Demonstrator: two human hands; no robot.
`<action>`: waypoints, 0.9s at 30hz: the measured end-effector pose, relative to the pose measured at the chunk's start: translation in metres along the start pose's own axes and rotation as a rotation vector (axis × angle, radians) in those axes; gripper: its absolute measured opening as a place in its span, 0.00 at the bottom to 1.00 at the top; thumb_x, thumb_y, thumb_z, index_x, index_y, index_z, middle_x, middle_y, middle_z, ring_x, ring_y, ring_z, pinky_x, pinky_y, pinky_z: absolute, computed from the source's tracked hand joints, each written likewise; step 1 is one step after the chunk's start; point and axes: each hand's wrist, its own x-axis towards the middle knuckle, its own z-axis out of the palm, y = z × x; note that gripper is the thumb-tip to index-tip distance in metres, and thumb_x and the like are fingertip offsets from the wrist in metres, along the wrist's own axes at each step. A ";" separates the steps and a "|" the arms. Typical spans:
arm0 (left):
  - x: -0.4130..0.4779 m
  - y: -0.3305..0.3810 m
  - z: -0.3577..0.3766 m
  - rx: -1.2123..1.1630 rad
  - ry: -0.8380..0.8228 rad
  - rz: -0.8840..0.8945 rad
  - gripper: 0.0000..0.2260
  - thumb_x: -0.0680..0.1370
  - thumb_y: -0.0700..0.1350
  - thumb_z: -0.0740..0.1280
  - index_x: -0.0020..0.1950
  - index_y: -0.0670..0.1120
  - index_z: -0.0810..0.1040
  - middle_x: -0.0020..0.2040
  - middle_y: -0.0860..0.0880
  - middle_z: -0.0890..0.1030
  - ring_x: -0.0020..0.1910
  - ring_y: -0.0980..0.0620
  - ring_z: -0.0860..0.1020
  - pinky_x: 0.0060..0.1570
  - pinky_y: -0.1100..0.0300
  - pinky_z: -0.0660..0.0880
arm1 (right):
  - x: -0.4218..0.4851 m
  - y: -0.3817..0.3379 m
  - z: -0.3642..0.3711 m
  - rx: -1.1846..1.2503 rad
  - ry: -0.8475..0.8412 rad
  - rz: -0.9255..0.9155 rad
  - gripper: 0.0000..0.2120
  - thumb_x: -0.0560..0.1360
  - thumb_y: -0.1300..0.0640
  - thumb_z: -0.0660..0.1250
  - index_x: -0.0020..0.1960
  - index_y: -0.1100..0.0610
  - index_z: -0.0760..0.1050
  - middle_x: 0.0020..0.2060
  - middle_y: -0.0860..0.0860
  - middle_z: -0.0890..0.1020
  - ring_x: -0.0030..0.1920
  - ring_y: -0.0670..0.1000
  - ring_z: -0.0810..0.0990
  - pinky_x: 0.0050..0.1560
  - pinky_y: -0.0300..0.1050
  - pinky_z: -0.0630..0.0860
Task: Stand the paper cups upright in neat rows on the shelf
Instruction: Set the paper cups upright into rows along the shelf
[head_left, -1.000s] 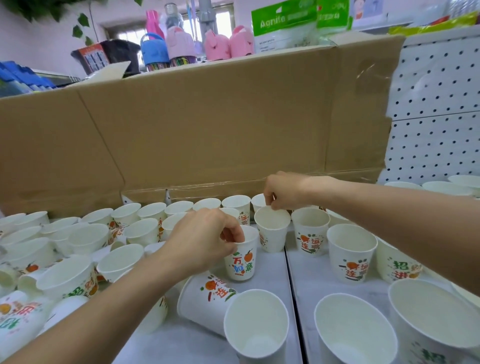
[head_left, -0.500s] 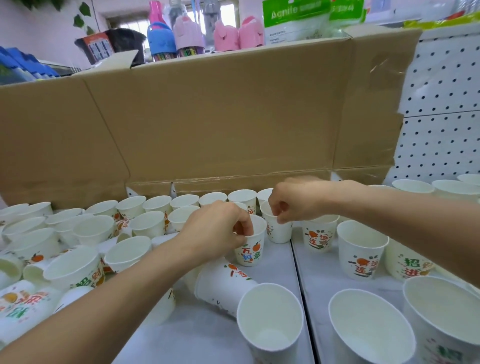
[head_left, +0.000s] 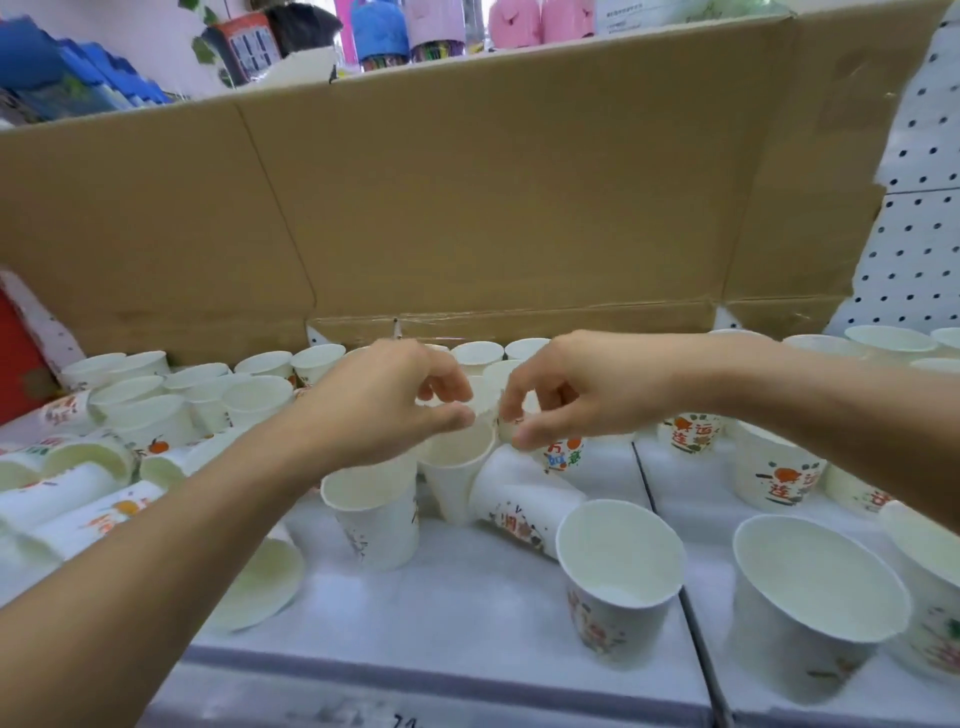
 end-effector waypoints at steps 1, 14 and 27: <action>-0.004 -0.003 0.001 0.005 -0.028 -0.006 0.08 0.73 0.57 0.70 0.48 0.56 0.82 0.43 0.61 0.81 0.45 0.63 0.76 0.48 0.59 0.75 | 0.005 -0.007 0.002 -0.024 -0.043 0.002 0.14 0.72 0.39 0.68 0.55 0.42 0.78 0.34 0.43 0.78 0.34 0.42 0.76 0.35 0.40 0.71; -0.012 -0.003 0.016 0.255 -0.041 0.151 0.06 0.75 0.54 0.68 0.51 0.58 0.81 0.46 0.59 0.81 0.48 0.56 0.76 0.39 0.59 0.68 | 0.014 -0.026 0.021 -0.229 -0.071 0.180 0.16 0.72 0.44 0.71 0.56 0.47 0.73 0.37 0.41 0.72 0.37 0.42 0.71 0.33 0.41 0.66; -0.018 -0.005 0.013 0.182 0.134 0.077 0.03 0.75 0.52 0.68 0.46 0.57 0.82 0.38 0.61 0.75 0.47 0.55 0.77 0.39 0.59 0.72 | 0.008 -0.032 0.032 -0.097 -0.129 0.252 0.24 0.68 0.39 0.74 0.52 0.44 0.63 0.40 0.37 0.71 0.42 0.43 0.73 0.37 0.37 0.66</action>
